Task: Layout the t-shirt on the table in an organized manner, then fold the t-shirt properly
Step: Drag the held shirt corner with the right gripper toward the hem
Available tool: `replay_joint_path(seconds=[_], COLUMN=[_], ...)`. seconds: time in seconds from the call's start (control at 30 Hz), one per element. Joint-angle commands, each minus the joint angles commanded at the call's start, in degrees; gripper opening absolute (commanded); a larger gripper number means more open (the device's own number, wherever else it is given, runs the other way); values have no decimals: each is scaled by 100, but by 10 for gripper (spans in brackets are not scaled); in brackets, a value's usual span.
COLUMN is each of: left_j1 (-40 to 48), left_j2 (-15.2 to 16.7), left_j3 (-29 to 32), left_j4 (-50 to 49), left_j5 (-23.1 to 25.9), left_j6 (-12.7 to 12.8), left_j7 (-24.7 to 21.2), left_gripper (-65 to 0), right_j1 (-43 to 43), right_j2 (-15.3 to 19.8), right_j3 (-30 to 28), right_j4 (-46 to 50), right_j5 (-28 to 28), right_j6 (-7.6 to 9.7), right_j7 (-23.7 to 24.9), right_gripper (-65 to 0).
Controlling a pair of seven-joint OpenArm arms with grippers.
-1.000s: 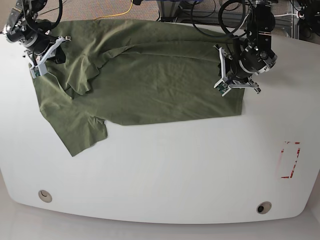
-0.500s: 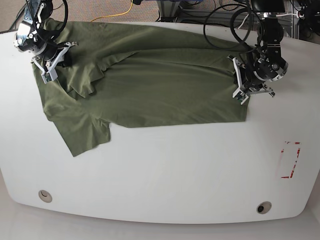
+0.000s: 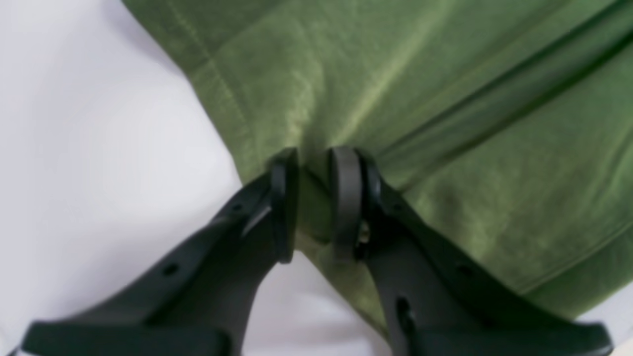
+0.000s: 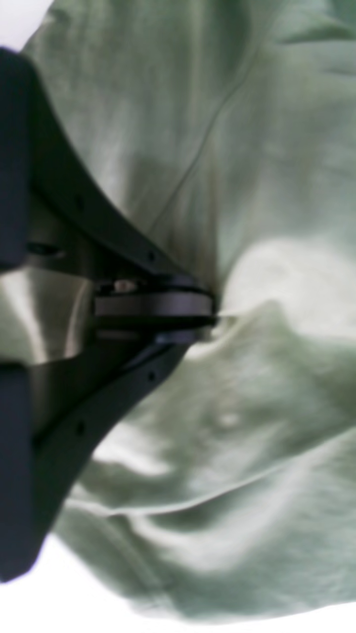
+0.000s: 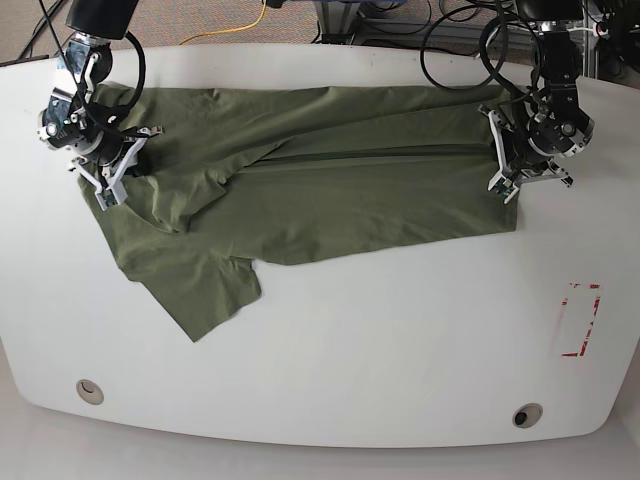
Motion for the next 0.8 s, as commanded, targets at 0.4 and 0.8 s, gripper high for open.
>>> replay_joint_path(seconds=[0.4,0.8], left_j1=[-598,-1301], left_j2=[26,35], left_j3=[9,-18], left_j4=[404,545], left_j5=[-9,-9], left_j6=[0,0], left_j7=[624,914], left_gripper=[-542,-306], right_j1=[-149,1046], right_j2=[-246,-229], right_j3=[18,369], right_j4=[1574,580], right_j5=[-44,-325], right_j6=[0,0], right_j7=[-659,-501], right_gripper=[-615,-187])
